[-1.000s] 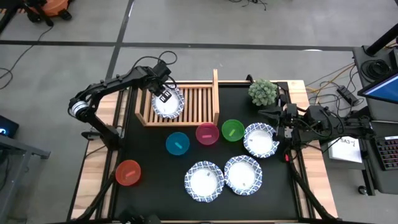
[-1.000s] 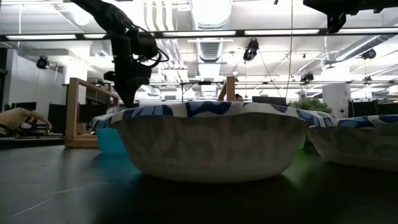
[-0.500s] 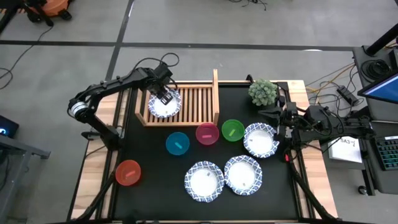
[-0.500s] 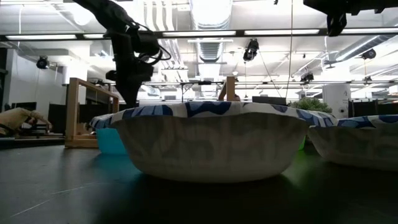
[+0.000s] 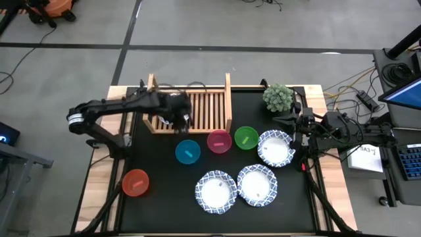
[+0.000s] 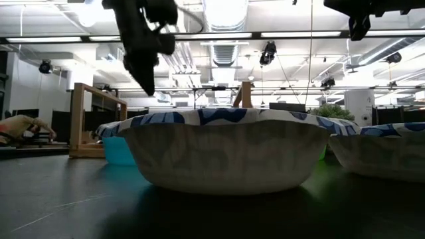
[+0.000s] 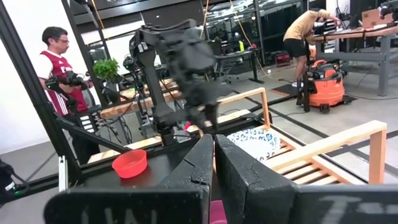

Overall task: Place and stack bowls onto a shelf
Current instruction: Put the blue bowl on the shelf

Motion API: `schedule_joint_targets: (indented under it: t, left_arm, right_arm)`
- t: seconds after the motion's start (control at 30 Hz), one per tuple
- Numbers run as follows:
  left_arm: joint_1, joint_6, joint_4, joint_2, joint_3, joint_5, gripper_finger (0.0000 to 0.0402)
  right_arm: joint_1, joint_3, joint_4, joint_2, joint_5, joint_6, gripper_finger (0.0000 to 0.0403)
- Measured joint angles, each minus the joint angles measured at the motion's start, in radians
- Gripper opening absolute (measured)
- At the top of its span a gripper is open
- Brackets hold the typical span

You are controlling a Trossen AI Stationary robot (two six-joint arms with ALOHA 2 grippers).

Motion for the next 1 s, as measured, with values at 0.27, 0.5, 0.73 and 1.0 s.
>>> schedule_joint_targets:
  t: [0.27, 0.5, 0.73, 1.0]
  left_arm:
    - [-0.299, 0.029, 0.007, -0.008, -0.012, 0.0, 0.0099]
    - [-0.442, -0.032, 0.06, -0.007, -0.015, -0.022, 0.0134]
    - [-0.502, -0.103, 0.154, -0.007, -0.091, -0.053, 0.0202]
    - [-0.512, -0.161, 0.315, -0.003, -0.259, -0.056, 0.0224]
  right_arm:
    - [0.0, 0.0, -0.007, 0.03, 0.0, 0.0, 0.0009]
    - [0.0, 0.0, -0.007, 0.06, 0.0, 0.001, 0.0009]
    - [0.0, 0.0, -0.007, 0.061, 0.0, -0.002, 0.0009]
    - [0.0, 0.0, -0.007, 0.061, 0.0, -0.002, 0.0009]
